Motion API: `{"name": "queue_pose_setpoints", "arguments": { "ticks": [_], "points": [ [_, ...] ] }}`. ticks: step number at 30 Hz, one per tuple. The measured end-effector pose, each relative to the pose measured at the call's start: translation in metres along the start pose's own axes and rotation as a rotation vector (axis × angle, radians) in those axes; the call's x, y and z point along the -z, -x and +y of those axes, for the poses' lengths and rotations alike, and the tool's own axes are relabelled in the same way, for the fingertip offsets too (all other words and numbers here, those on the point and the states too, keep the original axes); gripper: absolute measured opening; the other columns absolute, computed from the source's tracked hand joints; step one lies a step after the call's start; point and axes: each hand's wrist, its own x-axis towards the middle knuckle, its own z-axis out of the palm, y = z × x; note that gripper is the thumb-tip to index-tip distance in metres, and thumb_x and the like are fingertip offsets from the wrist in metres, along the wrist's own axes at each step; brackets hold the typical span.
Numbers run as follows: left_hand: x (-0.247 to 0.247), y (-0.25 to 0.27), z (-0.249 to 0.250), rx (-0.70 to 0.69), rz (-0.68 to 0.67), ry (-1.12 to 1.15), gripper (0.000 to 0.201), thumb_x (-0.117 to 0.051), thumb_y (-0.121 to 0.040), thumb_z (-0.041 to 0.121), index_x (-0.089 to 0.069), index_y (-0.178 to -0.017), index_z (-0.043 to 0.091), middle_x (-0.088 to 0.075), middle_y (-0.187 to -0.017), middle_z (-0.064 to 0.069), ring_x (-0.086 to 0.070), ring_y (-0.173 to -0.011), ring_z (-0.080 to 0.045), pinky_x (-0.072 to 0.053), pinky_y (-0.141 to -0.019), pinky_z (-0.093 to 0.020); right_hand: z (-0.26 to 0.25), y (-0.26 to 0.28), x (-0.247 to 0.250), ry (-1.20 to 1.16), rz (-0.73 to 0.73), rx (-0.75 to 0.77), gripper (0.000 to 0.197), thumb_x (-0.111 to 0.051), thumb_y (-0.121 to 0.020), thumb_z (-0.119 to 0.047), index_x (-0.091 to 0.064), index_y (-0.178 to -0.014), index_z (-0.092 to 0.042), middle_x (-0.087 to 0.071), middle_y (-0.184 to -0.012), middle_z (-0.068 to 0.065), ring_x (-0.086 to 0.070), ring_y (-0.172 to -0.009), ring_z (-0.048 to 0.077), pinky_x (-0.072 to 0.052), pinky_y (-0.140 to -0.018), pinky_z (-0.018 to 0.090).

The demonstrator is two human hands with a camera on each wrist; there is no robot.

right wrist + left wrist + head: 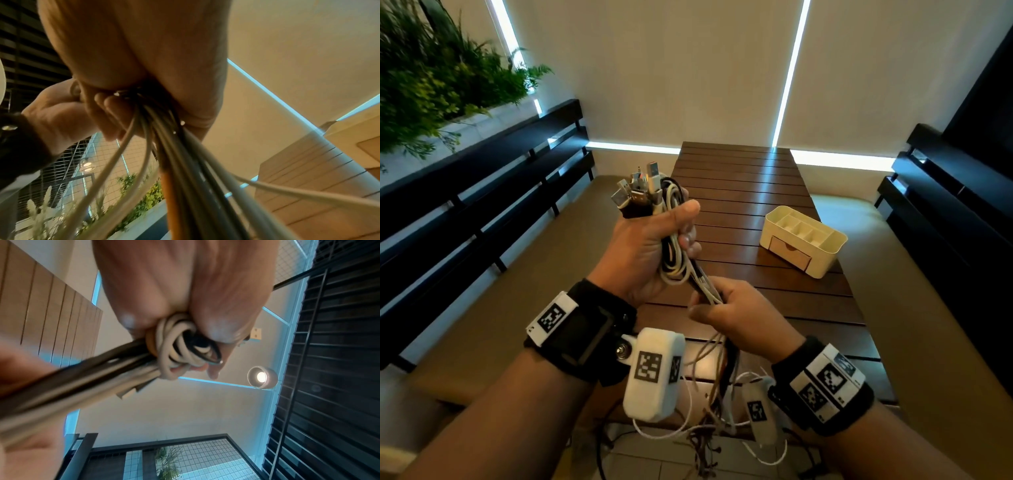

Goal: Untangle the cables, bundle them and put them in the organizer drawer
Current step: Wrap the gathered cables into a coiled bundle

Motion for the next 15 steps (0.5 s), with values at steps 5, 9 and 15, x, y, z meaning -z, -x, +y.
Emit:
{"name": "queue_pose_setpoints", "arguments": {
  "ticks": [5,9,15],
  "points": [
    [0.005,0.003,-0.002,-0.007,0.039,-0.036,0.014,-0.063,-0.083,0.007,-0.055,-0.094,0.013,-0.045,-0.063,0.000,-0.045,-0.050,-0.009,-0.042,-0.050,-0.022,0.002,-0.003,0.015,0.231,0.028,-0.035,0.023,-0.069,-0.090,-0.038,-0.054,-0.074,-0.031,-0.054,-0.069,-0.010,-0.046,-0.055,0.000,-0.037,-0.054,0.017],
    [0.026,0.003,-0.008,0.021,0.118,-0.068,0.021,-0.070,-0.081,0.005,-0.055,-0.094,0.012,-0.046,-0.066,-0.001,-0.047,-0.053,-0.010,-0.045,-0.052,-0.025,0.003,-0.003,0.039,0.084,-0.018,-0.094,0.020,-0.082,-0.078,-0.031,-0.066,-0.090,-0.029,-0.069,-0.080,-0.005,-0.060,-0.068,-0.001,-0.049,-0.065,0.023],
    [0.038,0.004,0.001,0.026,0.096,-0.030,0.018,-0.070,-0.081,0.009,-0.056,-0.091,0.014,-0.045,-0.070,-0.001,-0.048,-0.055,-0.009,-0.047,-0.054,-0.026,0.018,0.000,0.048,-0.146,0.026,0.002,0.022,-0.078,-0.083,-0.012,-0.068,-0.102,-0.017,-0.073,-0.085,-0.005,-0.068,-0.076,0.009,-0.054,-0.075,0.024]
  ]
}}
